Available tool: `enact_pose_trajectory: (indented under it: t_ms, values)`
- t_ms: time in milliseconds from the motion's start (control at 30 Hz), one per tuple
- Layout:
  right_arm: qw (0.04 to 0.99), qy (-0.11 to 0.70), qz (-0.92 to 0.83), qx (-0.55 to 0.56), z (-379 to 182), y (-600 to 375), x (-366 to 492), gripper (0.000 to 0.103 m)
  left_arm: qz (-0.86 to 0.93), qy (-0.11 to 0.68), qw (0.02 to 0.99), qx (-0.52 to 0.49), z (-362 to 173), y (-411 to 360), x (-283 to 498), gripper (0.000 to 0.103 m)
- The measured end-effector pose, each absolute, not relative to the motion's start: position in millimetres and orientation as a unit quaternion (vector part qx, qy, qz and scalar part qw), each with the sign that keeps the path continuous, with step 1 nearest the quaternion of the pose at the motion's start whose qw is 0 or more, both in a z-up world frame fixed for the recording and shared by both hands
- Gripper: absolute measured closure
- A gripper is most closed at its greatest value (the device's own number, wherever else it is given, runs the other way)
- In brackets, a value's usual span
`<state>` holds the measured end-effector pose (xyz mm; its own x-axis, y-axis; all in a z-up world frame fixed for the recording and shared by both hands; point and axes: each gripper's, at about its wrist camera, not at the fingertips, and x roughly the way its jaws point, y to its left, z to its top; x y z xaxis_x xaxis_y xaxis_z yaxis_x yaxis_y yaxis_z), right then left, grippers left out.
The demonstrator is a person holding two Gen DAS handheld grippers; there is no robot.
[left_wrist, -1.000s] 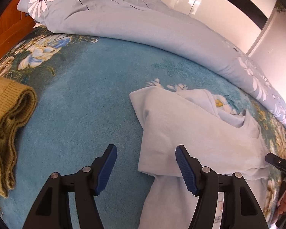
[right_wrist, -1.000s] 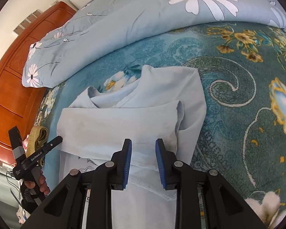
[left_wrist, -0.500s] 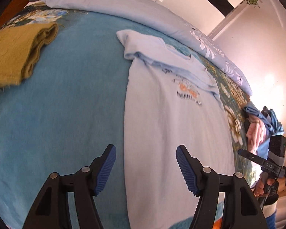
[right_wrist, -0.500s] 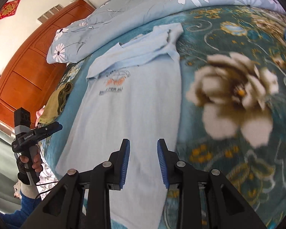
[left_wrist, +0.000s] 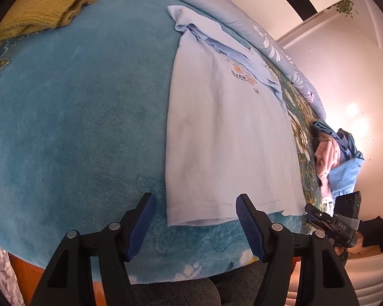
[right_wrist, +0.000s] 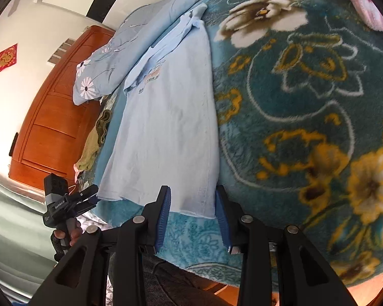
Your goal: Fold clothes
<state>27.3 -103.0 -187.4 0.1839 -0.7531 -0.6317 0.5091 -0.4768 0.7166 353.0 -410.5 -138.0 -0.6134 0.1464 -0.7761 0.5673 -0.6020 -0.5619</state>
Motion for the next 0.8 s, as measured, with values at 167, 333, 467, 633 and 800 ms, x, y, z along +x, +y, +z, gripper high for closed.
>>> enact_pose_trajectory:
  t_ms: [167, 333, 467, 633, 800]
  values:
    - [0.496, -0.167, -0.621, 0.583, -194, -91, 18, 0.085, -0.782, 0.462, 0.125, 0.4, -143, -414, 365, 0.034]
    - [0.493, -0.203, -0.617, 0.579, -199, -84, 14, 0.098, -0.772, 0.493, 0.117, 0.383, -147, -421, 372, 0.034]
    - [0.469, -0.224, -0.641, 0.565, -196, -68, -2, 0.098, -0.768, 0.504, 0.115, 0.38, -149, -423, 372, 0.034]
    - [0.459, -0.221, -0.642, 0.573, -201, -68, -6, 0.098, -0.766, 0.509, 0.111, 0.377, -150, -422, 366, 0.034]
    - [0.454, -0.236, -0.638, 0.575, -204, -67, -11, 0.098, -0.755, 0.547, 0.082, 0.352, -158, -427, 370, 0.035]
